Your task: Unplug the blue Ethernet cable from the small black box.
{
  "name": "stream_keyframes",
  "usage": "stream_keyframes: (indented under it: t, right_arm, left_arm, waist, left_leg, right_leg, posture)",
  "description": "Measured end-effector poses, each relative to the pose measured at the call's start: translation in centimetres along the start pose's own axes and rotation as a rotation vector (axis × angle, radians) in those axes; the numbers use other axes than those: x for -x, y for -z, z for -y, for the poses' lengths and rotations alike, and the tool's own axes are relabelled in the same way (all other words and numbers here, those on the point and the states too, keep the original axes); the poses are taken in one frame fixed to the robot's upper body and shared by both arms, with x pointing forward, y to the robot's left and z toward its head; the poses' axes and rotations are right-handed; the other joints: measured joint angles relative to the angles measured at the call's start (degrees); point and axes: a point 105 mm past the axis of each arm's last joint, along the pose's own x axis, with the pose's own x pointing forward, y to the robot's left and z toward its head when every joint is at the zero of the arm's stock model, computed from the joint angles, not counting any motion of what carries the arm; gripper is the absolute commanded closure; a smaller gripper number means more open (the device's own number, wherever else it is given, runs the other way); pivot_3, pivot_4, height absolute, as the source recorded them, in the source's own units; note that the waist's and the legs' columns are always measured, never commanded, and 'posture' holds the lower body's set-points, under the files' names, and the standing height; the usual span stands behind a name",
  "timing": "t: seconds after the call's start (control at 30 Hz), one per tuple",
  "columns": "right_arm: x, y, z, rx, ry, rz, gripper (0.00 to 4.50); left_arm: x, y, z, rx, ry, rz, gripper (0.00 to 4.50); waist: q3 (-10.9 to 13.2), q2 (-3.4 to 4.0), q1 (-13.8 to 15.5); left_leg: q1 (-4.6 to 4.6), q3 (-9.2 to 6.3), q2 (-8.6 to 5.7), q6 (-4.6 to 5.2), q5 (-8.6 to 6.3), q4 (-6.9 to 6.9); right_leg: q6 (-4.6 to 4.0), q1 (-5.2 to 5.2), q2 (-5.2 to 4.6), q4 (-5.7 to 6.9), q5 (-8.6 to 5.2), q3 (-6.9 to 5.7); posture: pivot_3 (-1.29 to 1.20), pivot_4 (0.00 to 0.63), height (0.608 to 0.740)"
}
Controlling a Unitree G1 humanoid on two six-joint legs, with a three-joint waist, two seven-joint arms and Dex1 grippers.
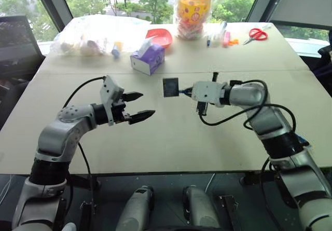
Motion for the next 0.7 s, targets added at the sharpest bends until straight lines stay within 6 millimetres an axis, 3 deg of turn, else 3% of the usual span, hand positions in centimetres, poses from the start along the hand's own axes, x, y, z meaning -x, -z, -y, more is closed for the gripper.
stream_keyframes:
  t: [0.33, 0.47, 0.57, 0.7]
  right_arm:
    - [1.0, -1.0, -0.7, 0.189, 0.144, -0.042, 4.45]
    - [1.0, -1.2, -1.3, 0.215, 0.132, -0.038, 4.45]
    - [1.1, -2.5, -1.7, 0.258, 0.129, 0.010, 4.45]
    - [1.3, -3.9, -1.8, 0.284, 0.127, 0.061, 4.50]
  left_arm:
    - [-2.1, -3.0, 0.4, 0.056, 0.101, 0.079, 0.00]
    - [-2.4, -3.2, 0.5, 0.077, 0.117, 0.086, 0.00]
    - [-2.7, -3.2, 0.6, 0.091, 0.130, 0.097, 0.00]
    - [-2.8, -3.3, 0.9, 0.095, 0.147, 0.101, 1.25]
  waist:
    - [0.00, 0.00, -0.12]
    - [0.00, 0.00, -0.10]
    - [0.00, 0.00, -0.05]
    - [0.00, 0.00, -0.06]
  left_leg:
    - [0.01, 0.01, 0.00, 0.00, 0.02, 0.03]
    - [0.02, 0.01, 0.01, 0.01, 0.02, 0.04]
    - [0.02, 0.00, 0.01, 0.01, 0.02, 0.04]
    - [0.02, -0.01, 0.01, 0.01, 0.02, 0.04]
  right_leg:
    - [-0.06, 0.04, 0.01, 0.00, -0.03, 0.01]
    - [-0.06, 0.04, 0.01, 0.00, -0.03, 0.01]
    - [-0.06, 0.05, 0.01, 0.00, -0.04, 0.01]
    - [-0.06, 0.06, 0.00, 0.00, -0.04, 0.01]
  posture:
    - [0.00, 0.150, 0.740]
    - [0.00, 0.150, 0.740]
    - [0.00, 0.150, 0.740]
    - [0.00, 0.150, 0.740]
